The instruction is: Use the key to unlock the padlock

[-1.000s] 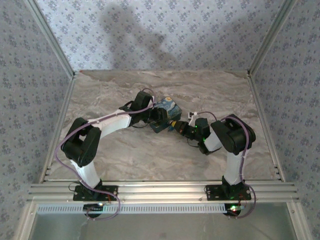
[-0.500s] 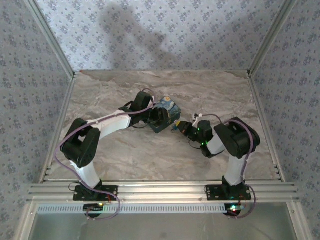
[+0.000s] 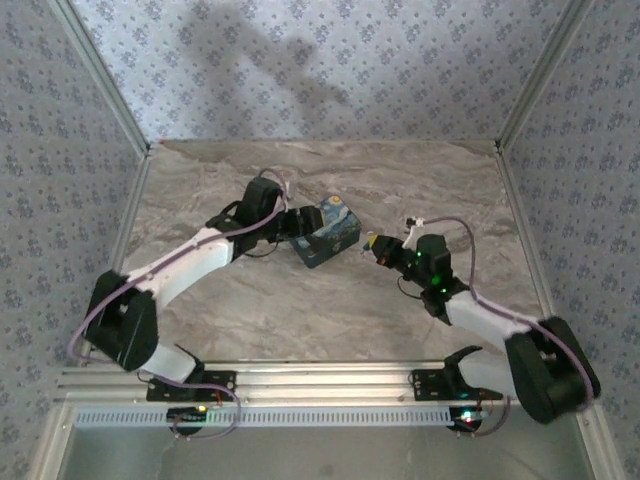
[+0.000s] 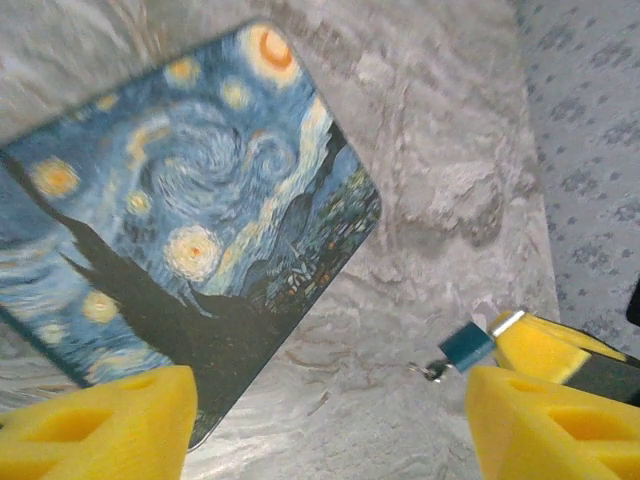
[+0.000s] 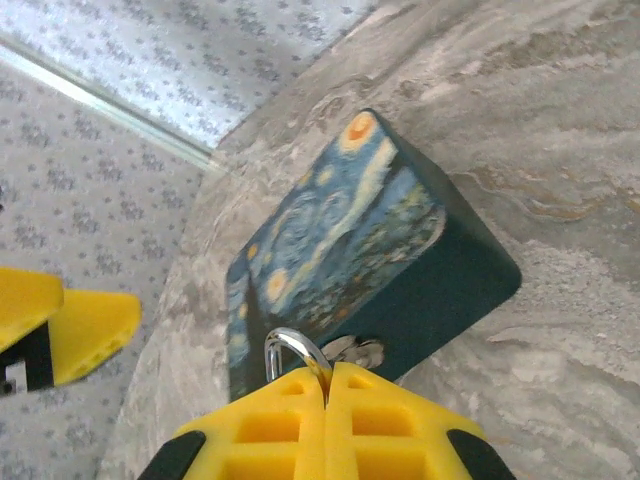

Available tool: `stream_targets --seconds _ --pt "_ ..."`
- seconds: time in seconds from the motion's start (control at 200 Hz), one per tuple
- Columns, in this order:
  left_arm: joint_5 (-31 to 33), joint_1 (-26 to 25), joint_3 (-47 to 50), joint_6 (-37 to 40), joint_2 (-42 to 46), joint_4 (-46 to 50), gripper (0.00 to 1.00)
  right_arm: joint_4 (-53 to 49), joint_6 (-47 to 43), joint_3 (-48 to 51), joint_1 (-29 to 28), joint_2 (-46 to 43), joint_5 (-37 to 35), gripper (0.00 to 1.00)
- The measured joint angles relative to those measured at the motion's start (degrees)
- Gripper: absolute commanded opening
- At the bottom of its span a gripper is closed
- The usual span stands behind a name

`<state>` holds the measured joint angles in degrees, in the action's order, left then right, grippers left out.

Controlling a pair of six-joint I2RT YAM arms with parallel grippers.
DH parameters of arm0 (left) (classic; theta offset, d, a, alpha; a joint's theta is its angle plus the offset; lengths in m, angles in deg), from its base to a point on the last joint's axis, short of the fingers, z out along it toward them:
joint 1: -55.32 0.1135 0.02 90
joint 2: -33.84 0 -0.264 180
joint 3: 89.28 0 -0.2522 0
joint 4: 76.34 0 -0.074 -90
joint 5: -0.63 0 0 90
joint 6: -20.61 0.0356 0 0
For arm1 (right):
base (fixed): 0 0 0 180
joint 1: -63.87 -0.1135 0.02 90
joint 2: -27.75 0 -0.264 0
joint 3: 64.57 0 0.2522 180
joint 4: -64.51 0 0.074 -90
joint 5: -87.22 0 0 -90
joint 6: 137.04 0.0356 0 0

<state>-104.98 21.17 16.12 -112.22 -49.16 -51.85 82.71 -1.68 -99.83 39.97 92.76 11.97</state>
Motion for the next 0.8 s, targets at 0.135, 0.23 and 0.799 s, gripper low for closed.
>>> stream_targets --seconds 0.135,0.23,0.799 --pt "3.43 0.42 4.13 1.92 7.17 -0.2 0.81 -13.94 -4.98 -4.74 -1.55 -7.72 0.04 0.0" --pt "5.46 0.72 7.48 3.45 11.19 -0.07 0.83 -21.97 -7.85 -7.06 -3.19 -10.58 0.04 0.0" --pt "17.49 1.92 25.24 7.65 34.25 1.77 0.98 -52.83 -14.19 -14.05 -22.36 -2.49 -1.07 0.0"
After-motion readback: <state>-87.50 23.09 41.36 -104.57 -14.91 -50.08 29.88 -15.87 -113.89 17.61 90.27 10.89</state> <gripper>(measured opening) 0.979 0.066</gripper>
